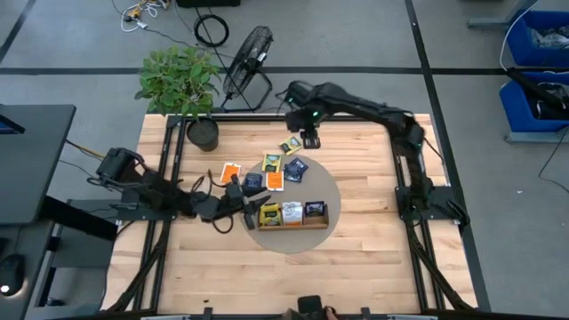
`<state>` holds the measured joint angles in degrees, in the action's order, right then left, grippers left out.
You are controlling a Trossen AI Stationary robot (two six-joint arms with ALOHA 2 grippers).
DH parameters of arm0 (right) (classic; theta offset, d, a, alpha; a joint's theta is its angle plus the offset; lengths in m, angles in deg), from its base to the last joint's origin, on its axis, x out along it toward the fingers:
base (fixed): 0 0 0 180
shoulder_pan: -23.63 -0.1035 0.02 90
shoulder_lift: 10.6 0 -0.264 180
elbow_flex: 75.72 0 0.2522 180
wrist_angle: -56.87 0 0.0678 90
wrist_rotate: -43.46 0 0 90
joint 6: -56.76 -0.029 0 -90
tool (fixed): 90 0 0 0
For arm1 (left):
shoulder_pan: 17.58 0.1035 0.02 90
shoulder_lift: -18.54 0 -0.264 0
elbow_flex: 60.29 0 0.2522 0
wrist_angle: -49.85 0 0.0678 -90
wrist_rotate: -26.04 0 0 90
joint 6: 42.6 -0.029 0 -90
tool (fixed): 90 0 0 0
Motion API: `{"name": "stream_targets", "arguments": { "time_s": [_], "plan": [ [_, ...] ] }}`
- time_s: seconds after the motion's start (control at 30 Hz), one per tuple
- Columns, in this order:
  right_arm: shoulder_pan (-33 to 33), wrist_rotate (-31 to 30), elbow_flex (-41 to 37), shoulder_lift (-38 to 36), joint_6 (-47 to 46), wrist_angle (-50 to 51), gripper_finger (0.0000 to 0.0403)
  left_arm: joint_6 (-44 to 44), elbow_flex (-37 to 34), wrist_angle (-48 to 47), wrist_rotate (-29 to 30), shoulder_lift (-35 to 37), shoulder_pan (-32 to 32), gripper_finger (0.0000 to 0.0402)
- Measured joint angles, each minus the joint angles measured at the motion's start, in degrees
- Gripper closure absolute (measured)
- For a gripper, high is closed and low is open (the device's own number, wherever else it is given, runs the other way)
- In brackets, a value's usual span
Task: Pick & Place Tea
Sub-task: Put the yellow tea bag into the left section of the wooden organizer
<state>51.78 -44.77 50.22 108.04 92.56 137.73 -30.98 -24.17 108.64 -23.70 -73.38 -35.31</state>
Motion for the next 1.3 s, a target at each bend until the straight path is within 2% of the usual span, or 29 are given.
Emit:
{"name": "stream_targets", "arguments": {
  "time_s": [0.1,0.23,0.33,0.47,0.63,0.7,0.8,0.9,1.0,1.13,1.3],
  "plan": [
    [-0.2,3.3,0.0,-4.9,-4.3,0.6,0.0257,1.8,1.8,-11.7,-3.0,3.3,3.1,0.0252],
    [-1.1,7.3,-2.4,-11.3,-8.0,0.0,0.0273,4.5,7.9,-30.5,-8.8,7.2,7.5,0.0254],
    [-2.4,7.2,-6.9,-16.0,-10.6,-1.0,0.0281,2.5,13.4,-42.4,-11.6,8.0,9.8,0.0254],
    [-4.7,6.8,-16.4,-23.1,-14.4,-6.5,0.0289,-1.6,19.9,-53.8,-11.7,8.0,12.8,0.0254],
    [-7.2,5.6,-30.9,-32.7,-19.4,-16.4,0.0299,-4.5,23.9,-60.7,-12.0,8.0,16.9,0.0254],
    [-8.0,5.1,-36.2,-36.3,-21.3,-20.4,0.0302,-5.2,25.0,-62.8,-15.4,8.0,19.1,0.0254],
    [-9.0,4.9,-43.3,-40.6,-25.5,-26.4,0.0303,-5.2,26.9,-65.3,-24.1,8.0,22.7,0.0254],
    [-9.7,4.8,-48.7,-42.7,-29.9,-31.8,0.0303,-5.3,29.7,-69.7,-27.6,8.0,25.6,0.0254],
    [-10.3,4.7,-51.7,-42.6,-30.9,-34.2,0.0299,-7.4,34.0,-76.5,-30.4,7.9,27.2,0.0244],
    [-11.4,4.7,-52.9,-41.7,-31.1,-35.0,0.028,-13.5,39.5,-87.0,-31.0,7.4,28.0,0.0209],
    [-13.6,4.6,-53.0,-41.5,-32.5,-36.3,0.0251,-20.2,39.9,-92.9,-31.0,7.4,28.5,0.0162]
  ]
}}
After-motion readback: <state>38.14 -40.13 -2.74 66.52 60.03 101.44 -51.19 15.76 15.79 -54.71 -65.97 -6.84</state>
